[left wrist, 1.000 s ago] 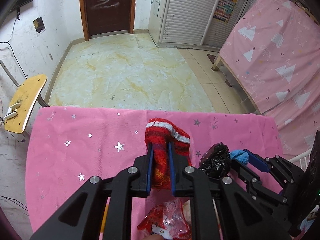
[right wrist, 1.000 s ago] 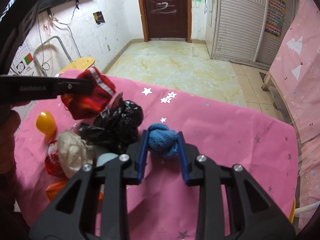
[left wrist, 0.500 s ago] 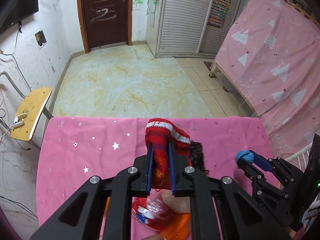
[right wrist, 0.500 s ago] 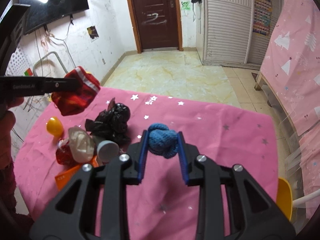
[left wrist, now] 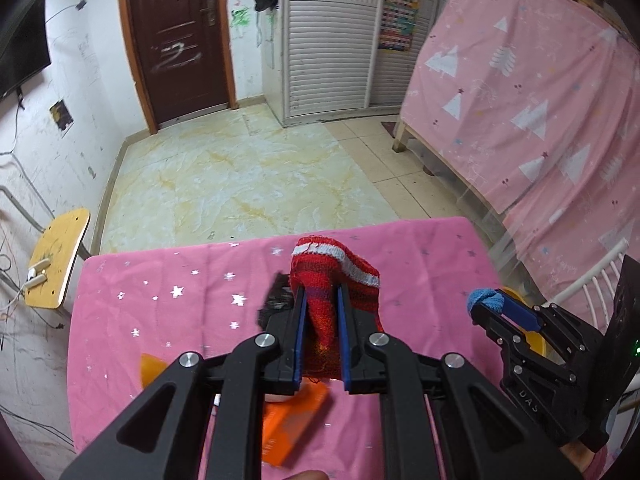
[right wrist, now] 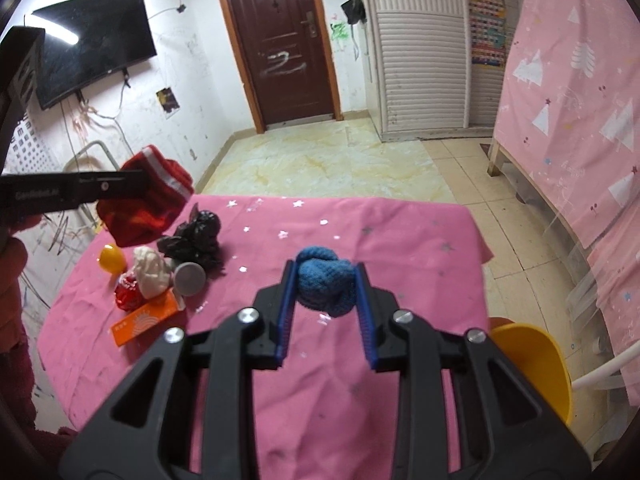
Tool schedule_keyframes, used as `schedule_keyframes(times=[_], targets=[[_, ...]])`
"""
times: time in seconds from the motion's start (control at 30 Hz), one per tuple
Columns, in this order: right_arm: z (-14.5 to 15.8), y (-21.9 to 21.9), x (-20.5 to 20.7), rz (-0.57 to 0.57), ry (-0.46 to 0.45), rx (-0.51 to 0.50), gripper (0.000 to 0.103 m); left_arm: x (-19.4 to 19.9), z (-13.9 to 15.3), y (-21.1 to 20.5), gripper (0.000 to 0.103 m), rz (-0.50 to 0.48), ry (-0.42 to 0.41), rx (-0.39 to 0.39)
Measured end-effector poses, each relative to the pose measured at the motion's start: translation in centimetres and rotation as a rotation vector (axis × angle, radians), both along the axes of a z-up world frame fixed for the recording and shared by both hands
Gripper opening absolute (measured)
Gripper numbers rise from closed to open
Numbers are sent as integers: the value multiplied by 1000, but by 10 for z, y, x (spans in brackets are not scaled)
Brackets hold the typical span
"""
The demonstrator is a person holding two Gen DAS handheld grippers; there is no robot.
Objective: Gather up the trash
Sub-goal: 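Carry the red sock and blue yarn ball over the yellow bin and open both tools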
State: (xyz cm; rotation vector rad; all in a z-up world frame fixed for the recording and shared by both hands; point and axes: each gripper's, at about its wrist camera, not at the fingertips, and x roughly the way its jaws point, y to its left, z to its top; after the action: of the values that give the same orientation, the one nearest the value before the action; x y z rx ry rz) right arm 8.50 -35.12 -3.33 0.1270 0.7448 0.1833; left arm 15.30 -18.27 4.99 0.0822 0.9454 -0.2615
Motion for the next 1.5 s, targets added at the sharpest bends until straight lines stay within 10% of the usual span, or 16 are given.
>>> schedule_keyframes(times=[1.17, 1.5], targets=[[-58, -177, -80, -305, 49, 130, 28, -71, -35, -240, 6, -407, 91, -13], [-63, -188, -86, -330, 59, 138, 49, -72, -44, -263, 7, -427, 114, -18]])
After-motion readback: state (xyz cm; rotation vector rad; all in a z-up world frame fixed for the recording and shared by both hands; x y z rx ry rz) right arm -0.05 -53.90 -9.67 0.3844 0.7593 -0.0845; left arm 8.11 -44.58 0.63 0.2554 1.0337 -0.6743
